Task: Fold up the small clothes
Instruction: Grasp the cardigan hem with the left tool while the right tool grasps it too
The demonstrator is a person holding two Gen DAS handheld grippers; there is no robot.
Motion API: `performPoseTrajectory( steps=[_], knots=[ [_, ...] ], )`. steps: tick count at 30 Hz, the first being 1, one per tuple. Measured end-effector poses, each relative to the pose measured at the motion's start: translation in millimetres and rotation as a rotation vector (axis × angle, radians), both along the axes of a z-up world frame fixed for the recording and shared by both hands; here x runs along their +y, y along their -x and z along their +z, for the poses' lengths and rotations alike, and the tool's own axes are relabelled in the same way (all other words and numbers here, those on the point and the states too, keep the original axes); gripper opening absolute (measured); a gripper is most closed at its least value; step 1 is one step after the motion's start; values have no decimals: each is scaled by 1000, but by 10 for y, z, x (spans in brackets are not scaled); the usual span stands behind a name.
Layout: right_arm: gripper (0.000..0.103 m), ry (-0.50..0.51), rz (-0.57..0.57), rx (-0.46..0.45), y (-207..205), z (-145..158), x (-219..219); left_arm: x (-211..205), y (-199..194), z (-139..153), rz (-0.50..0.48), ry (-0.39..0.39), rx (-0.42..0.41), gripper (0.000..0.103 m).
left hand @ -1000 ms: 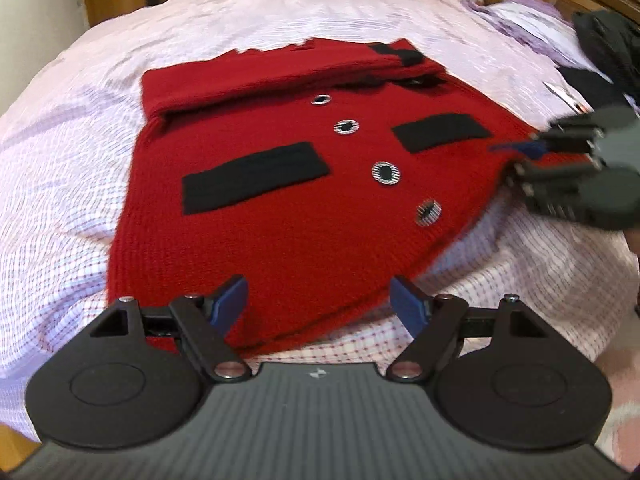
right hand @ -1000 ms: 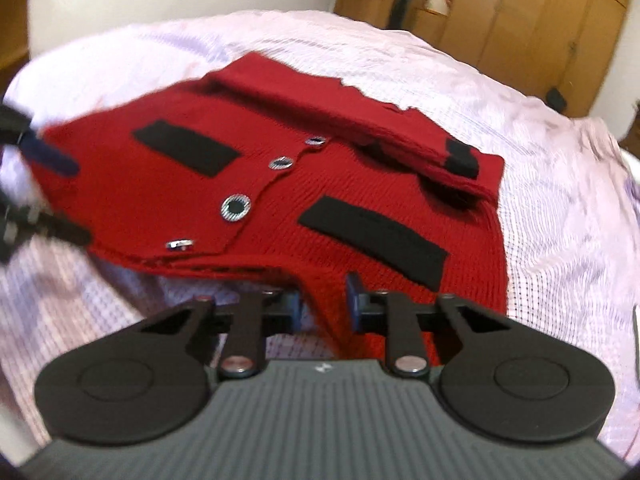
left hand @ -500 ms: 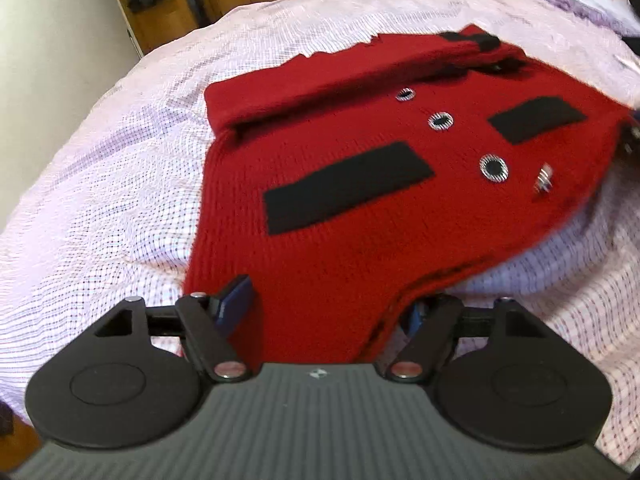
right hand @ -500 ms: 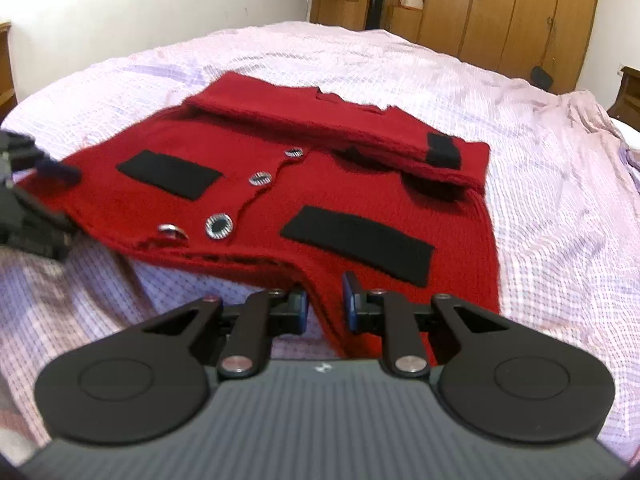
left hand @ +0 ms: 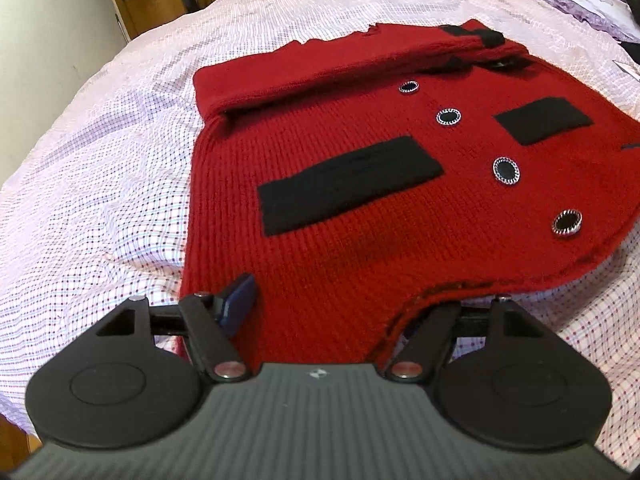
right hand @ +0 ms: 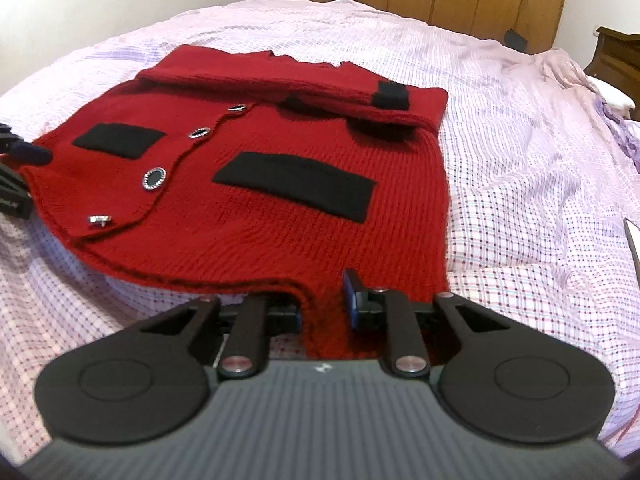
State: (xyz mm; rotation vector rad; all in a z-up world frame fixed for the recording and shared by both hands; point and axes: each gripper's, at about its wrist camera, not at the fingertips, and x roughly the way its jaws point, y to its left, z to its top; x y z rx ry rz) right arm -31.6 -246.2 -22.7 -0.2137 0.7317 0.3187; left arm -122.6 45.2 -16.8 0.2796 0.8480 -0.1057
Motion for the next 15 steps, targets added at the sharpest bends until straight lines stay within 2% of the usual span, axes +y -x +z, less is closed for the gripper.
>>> performPoseTrajectory(
  steps=[2,5,10,12,15],
  knots=[
    [22,11,-2,-16,19,-29,22,1,4,-2,2,4,-4,74],
    [22,28,-1,-45,57,-48,47,-11,28,20,-3,16,-18,62],
    [23,-25,-26,-72,139,21,-12,94,28,101,-6,165,-8,29],
    [23,-45,-35,-79,159,56,-56,141,13,133,-1,210,-3,19],
    [22,-59,-51,-86,149,107,-109,143,10,205,-4,237,-12,14]
  ],
)
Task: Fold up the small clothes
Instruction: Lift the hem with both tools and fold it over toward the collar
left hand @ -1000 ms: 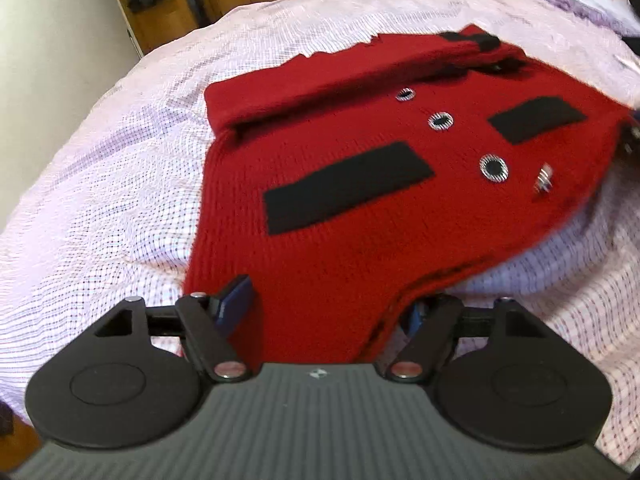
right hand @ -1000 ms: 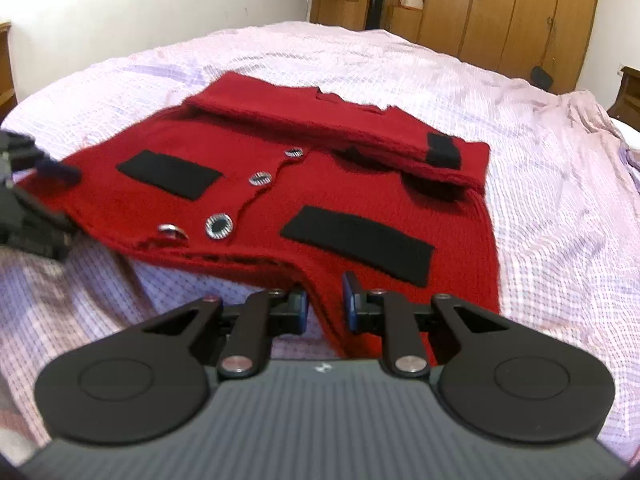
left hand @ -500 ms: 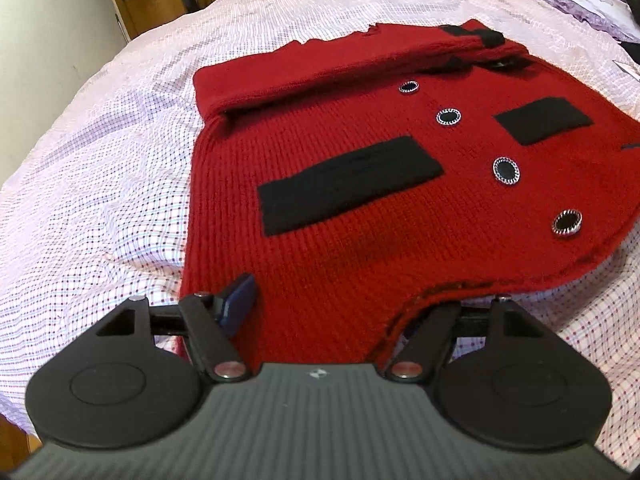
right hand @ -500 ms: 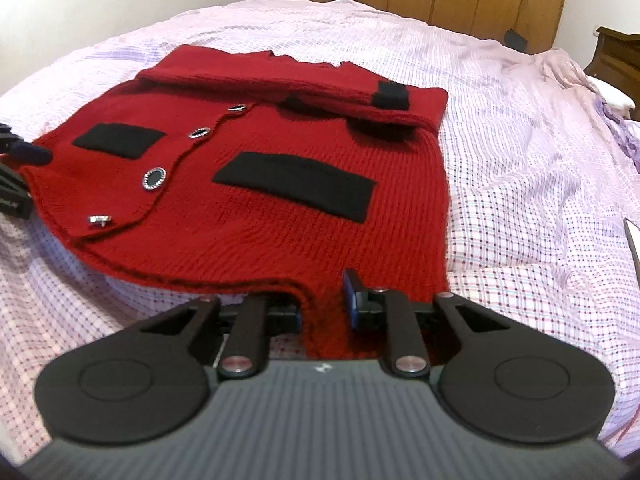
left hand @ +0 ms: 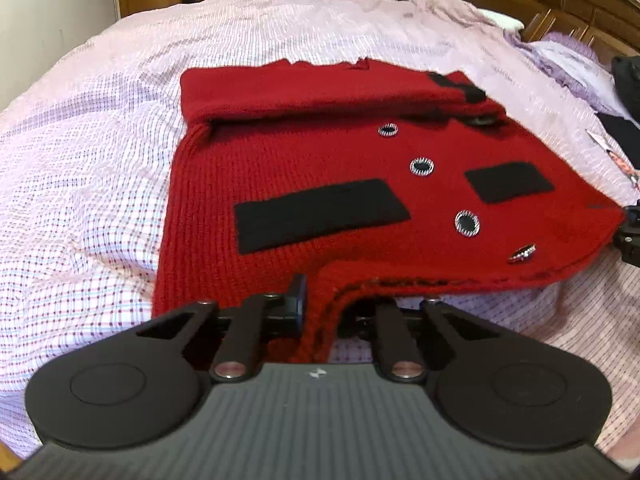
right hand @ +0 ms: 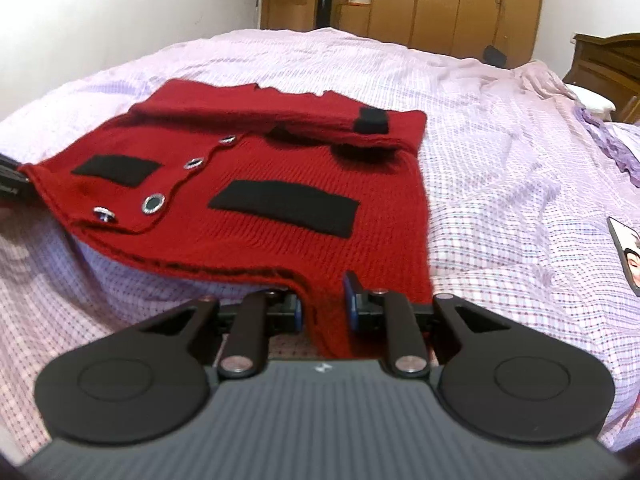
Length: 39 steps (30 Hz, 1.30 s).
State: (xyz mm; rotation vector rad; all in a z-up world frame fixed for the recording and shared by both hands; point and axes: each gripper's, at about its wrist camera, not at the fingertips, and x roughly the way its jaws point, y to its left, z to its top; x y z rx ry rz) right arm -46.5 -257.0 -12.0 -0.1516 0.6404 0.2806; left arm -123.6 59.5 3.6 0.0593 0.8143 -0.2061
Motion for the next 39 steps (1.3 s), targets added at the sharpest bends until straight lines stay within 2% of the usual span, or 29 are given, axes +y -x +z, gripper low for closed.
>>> performPoseTrajectory(
  steps=[1,5,10,14,23,30,39],
  knots=[
    [22,-7,-3,-2,-3,17,-12,-11,4,19,-3,-5,-7,14],
    [10,-22,-4,-25,2,86,-6,-20,40,123,-3,-7,-39,11],
    [9,-91,-18,-69,-4,266,-50,41,41,355,4,44,-86,9],
    [9,-118,-23,-97,-88,441,-56,55,-94,569,7,42,-133,9],
    [9,-174,2,-119,-419,725,15,82,-587,935,-9,29,-166,8],
    [9,-160,-17,-158,-809,972,98,122,-989,1158,-8,23,-190,8],
    [9,-120,-52,-191,-1506,1062,181,162,-1779,1193,26,1,-189,8]
  ],
)
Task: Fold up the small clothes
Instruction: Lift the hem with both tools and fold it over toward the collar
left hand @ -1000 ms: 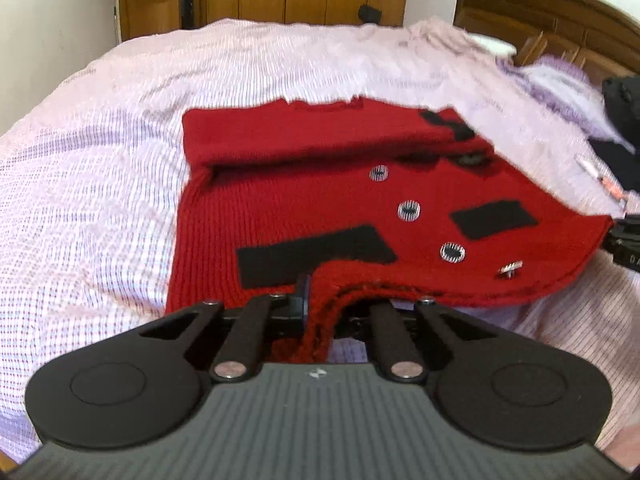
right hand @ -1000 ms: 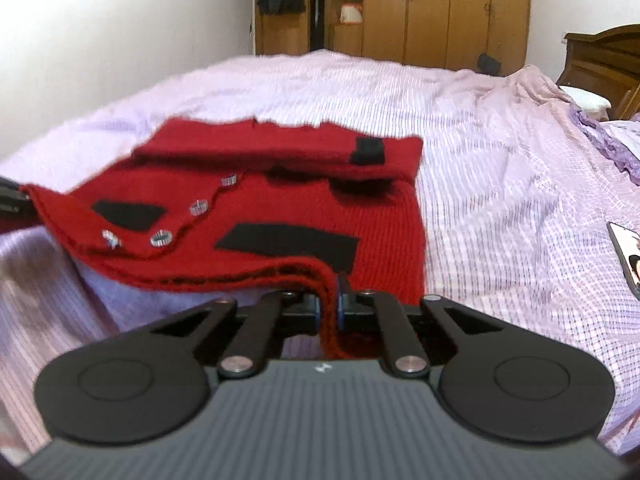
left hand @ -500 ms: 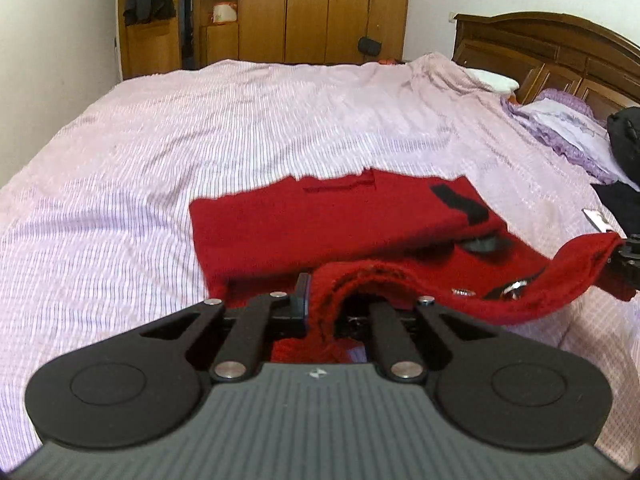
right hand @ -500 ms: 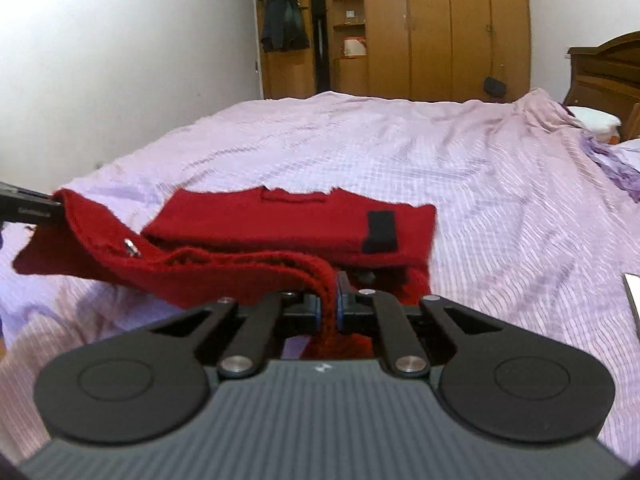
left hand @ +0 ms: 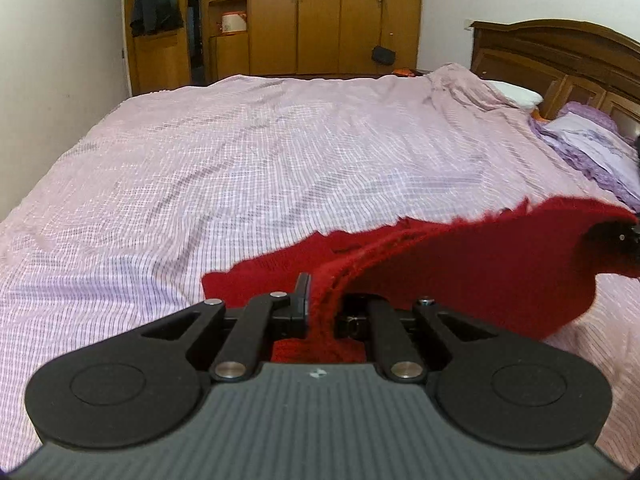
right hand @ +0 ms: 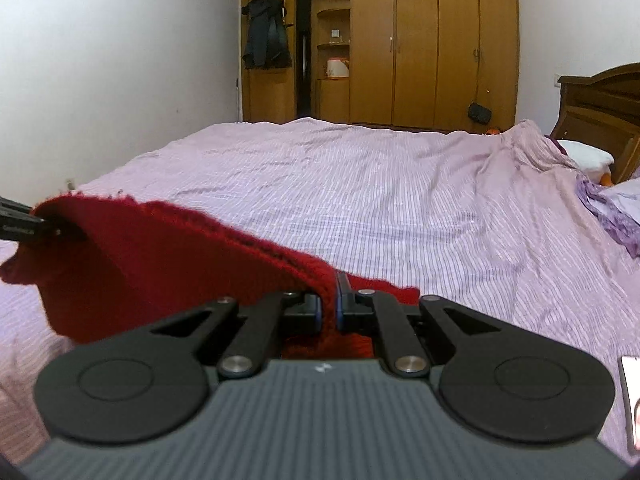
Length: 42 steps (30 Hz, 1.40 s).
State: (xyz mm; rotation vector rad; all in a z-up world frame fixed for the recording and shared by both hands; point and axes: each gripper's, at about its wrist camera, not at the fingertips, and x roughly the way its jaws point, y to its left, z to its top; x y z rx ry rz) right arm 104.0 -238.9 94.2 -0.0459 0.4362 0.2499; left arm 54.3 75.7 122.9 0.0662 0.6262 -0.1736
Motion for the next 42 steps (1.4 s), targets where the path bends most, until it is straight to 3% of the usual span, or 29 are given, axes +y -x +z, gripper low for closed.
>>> performPoseTrajectory(
  steps=[4,10,17,19,20,22,25,30,37,42],
  knots=[
    [9,34,-4,16,-317,-112,65,43,-406,-156,12,0,32,8],
    [9,100,-19,47,-715,-425,226,13,-858,-531,4,-60,88,8],
    [10,106,-70,158,-1058,-897,275,19,-1192,-936,-10,-69,164,10],
    [11,106,-80,172,-1109,-989,287,50,-1248,-992,2,-53,180,21],
    [11,108,-83,174,-1136,-1012,302,51,-1253,-988,10,-57,185,27],
    [11,111,-86,174,-1177,-1027,335,54,-1237,-943,36,-93,177,53],
    [11,109,-92,179,-1188,-1011,354,85,-1122,-770,51,-112,144,66],
    [20,47,-117,177,-1207,-922,283,168,-876,-478,45,-81,104,71],
    [46,40,-96,85,-957,-698,144,232,-576,-247,11,-65,48,71],
    [48,57,-117,77,-821,-645,-11,281,-533,-317,52,-94,53,71]
  ],
)
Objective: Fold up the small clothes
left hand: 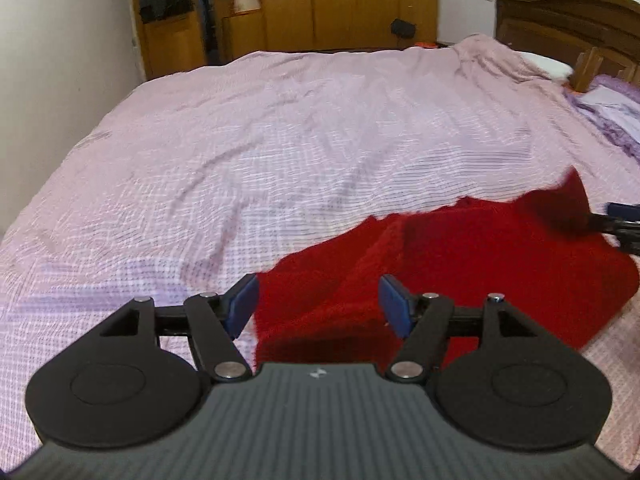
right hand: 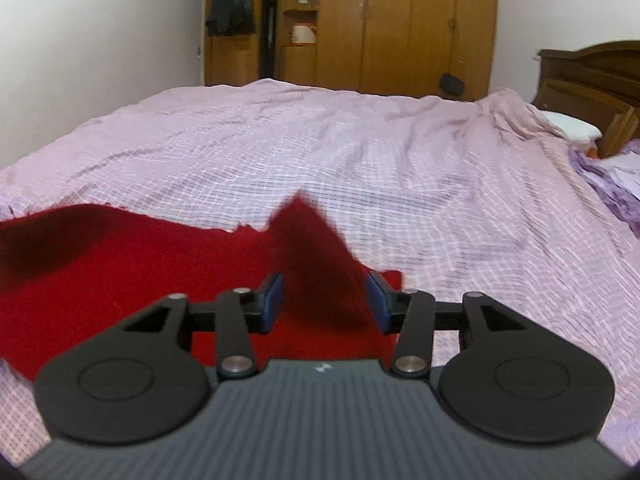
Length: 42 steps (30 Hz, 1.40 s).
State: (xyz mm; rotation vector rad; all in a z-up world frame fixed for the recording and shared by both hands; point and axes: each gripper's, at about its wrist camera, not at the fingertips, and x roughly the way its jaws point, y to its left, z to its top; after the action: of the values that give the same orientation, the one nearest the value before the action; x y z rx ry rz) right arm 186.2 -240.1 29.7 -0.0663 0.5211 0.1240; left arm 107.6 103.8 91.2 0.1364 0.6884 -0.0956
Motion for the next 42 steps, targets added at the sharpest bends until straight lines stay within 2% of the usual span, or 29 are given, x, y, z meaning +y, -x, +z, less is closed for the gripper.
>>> performPoseTrajectory(
  steps=[4,12,19,24,31,35,36,37,38,39,40,42],
  knots=[
    [48,-22,-59,-6,64,-47,-177,86,-16,-42,63,-20,-12,71],
    [48,-110,-85,52,-44,-184,-383,258,-31,11,123,14,-46,71],
    [48,-95,-72,81,-165,-277,-318,338,-63,43,162,30,-64,71],
    [48,-105,-72,114,-271,-357,-319,369,-144,-159,149,65,13,71],
    [48,-127,-79,137,-455,-418,-332,330,-381,-664,166,71,110,71],
    [51,-150,-70,137,-553,-421,-318,354,-486,-780,176,134,103,70],
    [50,-150,-64,133,-570,-427,-307,352,-502,-780,171,155,94,62],
    [46,-150,-52,133,-586,-436,-298,343,-512,-780,170,167,85,46],
    [26,-152,-42,133,-596,-443,-288,316,-527,-783,165,161,78,38],
    [11,-157,-30,131,-596,-447,-283,277,-541,-774,158,150,68,21],
    [12,-168,-29,123,-585,-436,-281,262,-536,-759,150,148,55,14],
    [11,-173,-56,19,-459,-342,-281,245,-504,-690,143,154,13,13]
  ],
)
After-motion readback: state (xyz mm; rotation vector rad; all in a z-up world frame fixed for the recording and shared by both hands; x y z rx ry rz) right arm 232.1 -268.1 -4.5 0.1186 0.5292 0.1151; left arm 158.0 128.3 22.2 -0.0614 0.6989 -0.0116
